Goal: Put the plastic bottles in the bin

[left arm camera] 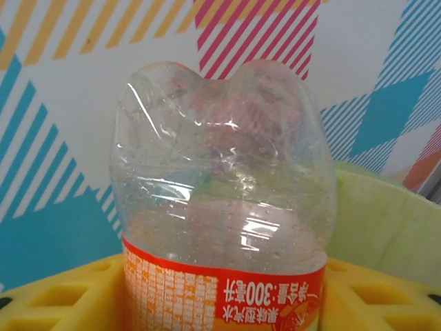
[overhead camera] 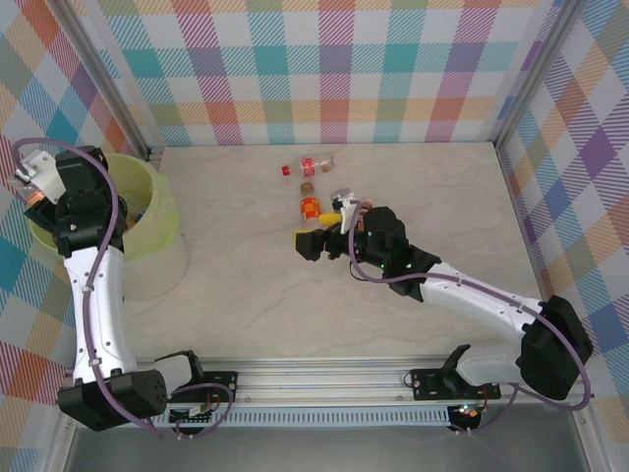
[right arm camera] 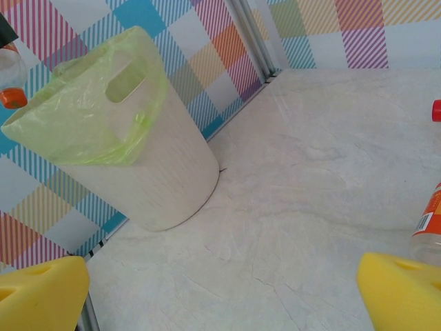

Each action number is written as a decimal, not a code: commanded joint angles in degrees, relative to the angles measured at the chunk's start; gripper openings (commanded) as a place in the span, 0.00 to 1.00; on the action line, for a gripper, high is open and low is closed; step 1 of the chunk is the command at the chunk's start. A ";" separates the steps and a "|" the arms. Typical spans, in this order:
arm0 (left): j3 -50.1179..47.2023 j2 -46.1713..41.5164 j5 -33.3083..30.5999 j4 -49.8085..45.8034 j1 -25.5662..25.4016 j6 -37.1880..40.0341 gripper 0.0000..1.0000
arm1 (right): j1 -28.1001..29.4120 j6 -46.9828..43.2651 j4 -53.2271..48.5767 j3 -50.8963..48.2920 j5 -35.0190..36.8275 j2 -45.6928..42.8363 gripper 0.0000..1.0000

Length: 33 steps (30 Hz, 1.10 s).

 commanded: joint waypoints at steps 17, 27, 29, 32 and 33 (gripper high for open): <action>4.29 1.66 8.87 -4.81 -10.54 -3.28 1.00 | -0.11 1.74 -3.46 0.32 11.00 -1.82 1.00; 2.72 2.95 20.34 2.60 -29.14 -3.85 1.00 | -0.29 6.26 -11.43 -0.24 27.67 -1.57 1.00; 1.43 3.02 29.72 4.65 -29.96 -4.55 1.00 | -0.42 7.34 -14.81 0.27 30.57 -1.02 1.00; -1.97 2.59 42.64 9.98 -30.05 -5.00 1.00 | -1.15 9.80 -19.48 0.74 34.39 0.03 1.00; -2.90 2.51 44.93 11.31 -30.05 -5.35 1.00 | -1.73 10.71 -21.13 1.09 34.64 0.62 1.00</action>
